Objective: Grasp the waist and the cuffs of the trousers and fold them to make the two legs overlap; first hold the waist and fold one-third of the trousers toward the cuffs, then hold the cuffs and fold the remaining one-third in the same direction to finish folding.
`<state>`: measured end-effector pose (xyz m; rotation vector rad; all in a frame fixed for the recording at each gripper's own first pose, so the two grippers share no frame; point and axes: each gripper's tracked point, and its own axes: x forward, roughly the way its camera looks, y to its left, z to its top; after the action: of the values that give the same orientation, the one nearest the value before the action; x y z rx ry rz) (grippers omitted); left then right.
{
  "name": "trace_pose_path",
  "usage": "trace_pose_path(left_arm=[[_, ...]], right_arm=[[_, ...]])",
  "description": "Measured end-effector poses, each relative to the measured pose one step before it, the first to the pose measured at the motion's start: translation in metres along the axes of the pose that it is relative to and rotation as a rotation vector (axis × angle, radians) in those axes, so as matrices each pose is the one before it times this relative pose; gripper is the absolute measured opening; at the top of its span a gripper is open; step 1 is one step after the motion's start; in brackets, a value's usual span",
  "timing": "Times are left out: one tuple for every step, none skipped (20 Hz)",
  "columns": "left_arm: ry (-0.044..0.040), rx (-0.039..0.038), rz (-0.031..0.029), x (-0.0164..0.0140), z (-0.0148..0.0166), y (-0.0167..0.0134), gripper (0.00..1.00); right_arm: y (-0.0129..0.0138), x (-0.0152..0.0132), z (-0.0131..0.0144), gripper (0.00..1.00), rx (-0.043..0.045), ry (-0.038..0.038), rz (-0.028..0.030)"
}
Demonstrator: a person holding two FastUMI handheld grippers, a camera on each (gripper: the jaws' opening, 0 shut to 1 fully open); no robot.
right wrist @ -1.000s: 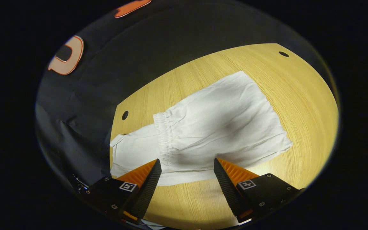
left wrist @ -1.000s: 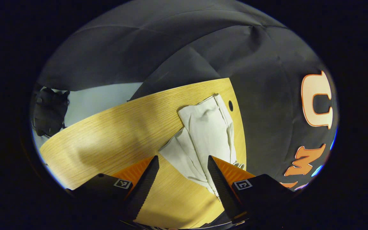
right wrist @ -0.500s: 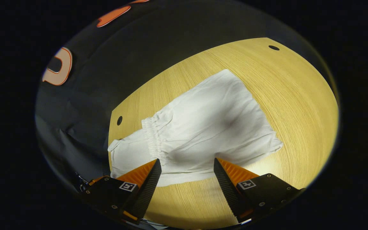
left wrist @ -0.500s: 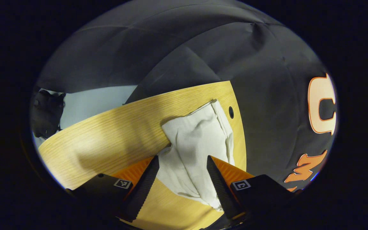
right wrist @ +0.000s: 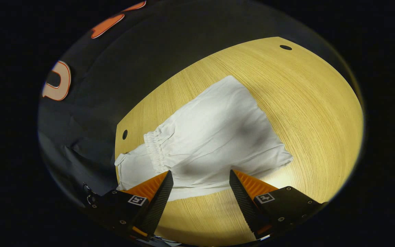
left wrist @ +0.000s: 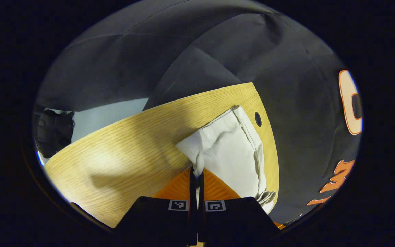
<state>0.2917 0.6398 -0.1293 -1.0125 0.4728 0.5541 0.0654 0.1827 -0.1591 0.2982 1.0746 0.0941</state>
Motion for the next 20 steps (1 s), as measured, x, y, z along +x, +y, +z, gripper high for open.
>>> trace_pose_path(left_arm=[[-0.01917, 0.02457, -0.0149, -0.00775, 0.00293, -0.00707, 0.04], [-0.01916, 0.0338, -0.01389, -0.0064, 0.00294, -0.00904, 0.04], [-0.01914, 0.0389, -0.01972, -0.00784, 0.00354, -0.01291, 0.04], [-0.01861, 0.03962, -0.01841, -0.00561, 0.00294, -0.01478, 0.04], [-0.01997, 0.03553, -0.02334, -0.00644, 0.00518, -0.01521, 0.04], [-0.01679, 0.0297, -0.02271, -0.00611, 0.00395, -0.01619, 0.04], [-0.01527, 0.025, -0.02342, -0.00657, 0.00264, -0.01774, 0.04], [-0.01265, 0.0182, -0.02206, -0.0048, 0.00375, -0.01754, 0.04], [-0.01014, 0.01458, -0.02514, -0.00454, 0.00119, -0.01881, 0.04], [-0.01077, 0.01159, -0.02583, -0.00385, 0.0027, -0.01922, 0.04], [-0.0092, 0.01469, -0.02447, -0.00305, 0.00089, -0.01923, 0.04], [-0.01061, 0.01699, -0.0184, -0.00209, 0.00047, -0.0183, 0.04], [-0.00576, 0.02087, -0.01944, -0.00156, -0.00113, -0.01678, 0.04], [-0.00303, 0.02229, -0.0122, -0.00095, -0.00278, -0.01639, 0.04], [-0.00061, 0.02212, -0.0136, 0.00114, -0.00302, -0.01926, 0.06], [0.00151, 0.01778, -0.01219, 0.00158, -0.00303, -0.01836, 0.04], [0.00265, 0.01103, -0.01272, 0.001, -0.00342, -0.01526, 0.04], [0.0048, 0.0051, -0.01569, 0.00215, -0.00323, -0.01454, 0.04], [0.00509, 0.00424, -0.0147, 0.00146, -0.00558, -0.01562, 0.04], [0.00651, 0.00537, -0.01128, 0.00269, -0.00507, -0.01356, 0.04]], right_arm=[[-0.00278, -0.00147, 0.00103, 0.99, -0.01029, -0.00855, -0.00237], [-0.00312, -0.00225, 0.00127, 0.99, -0.01189, -0.00556, -0.00245], [-0.00191, -0.00299, 0.00073, 0.99, -0.00883, -0.00325, 0.00126], [-0.00211, -0.00251, 0.00106, 0.99, -0.00664, -0.00172, 0.0028], [-0.00246, -0.00108, 0.00056, 0.99, -0.00539, -0.00384, 0.00258], [-0.00402, -0.00223, 0.00149, 0.99, -0.00726, -0.00292, -0.00091], [-0.00422, -0.0022, 0.00207, 0.99, -0.0089, -0.00407, -0.00126], [-0.00387, -0.0028, 0.00119, 0.99, -0.00717, -0.00505, -0.00058], [-0.00406, -0.00222, 0.00087, 0.99, -0.00513, -0.00194, 0.00138], [-0.0041, -0.00266, 0.00107, 0.99, -0.00134, -0.00262, 0.00602], [-0.00268, -0.00024, -0.00031, 0.99, 0.00236, -0.00113, 0.00665], [-0.00358, -0.00179, 0.00077, 0.99, 0.0028, -0.00089, 0.00579], [-0.00517, -0.00282, 0.00193, 0.99, 0.00152, -0.00343, 0.0048], [-0.00619, -0.00423, 0.0019, 0.99, 0.00178, -0.00389, 0.00137], [-0.0071, -0.00508, 0.00365, 0.99, 0.00387, -0.00543, 0.00005], [-0.00714, -0.00523, 0.00364, 0.99, 0.00636, -0.00593, 0.00392], [-0.00546, -0.0025, 0.00307, 0.99, 0.01088, -0.00447, 0.00468], [-0.00496, -0.0027, 0.00182, 0.99, 0.01282, -0.00249, 0.00657], [-0.00668, -0.0036, 0.00272, 0.99, 0.01139, -0.0031, 0.00492], [-0.00775, -0.00234, 0.00223, 0.99, 0.00832, -0.00214, 0.0005]])
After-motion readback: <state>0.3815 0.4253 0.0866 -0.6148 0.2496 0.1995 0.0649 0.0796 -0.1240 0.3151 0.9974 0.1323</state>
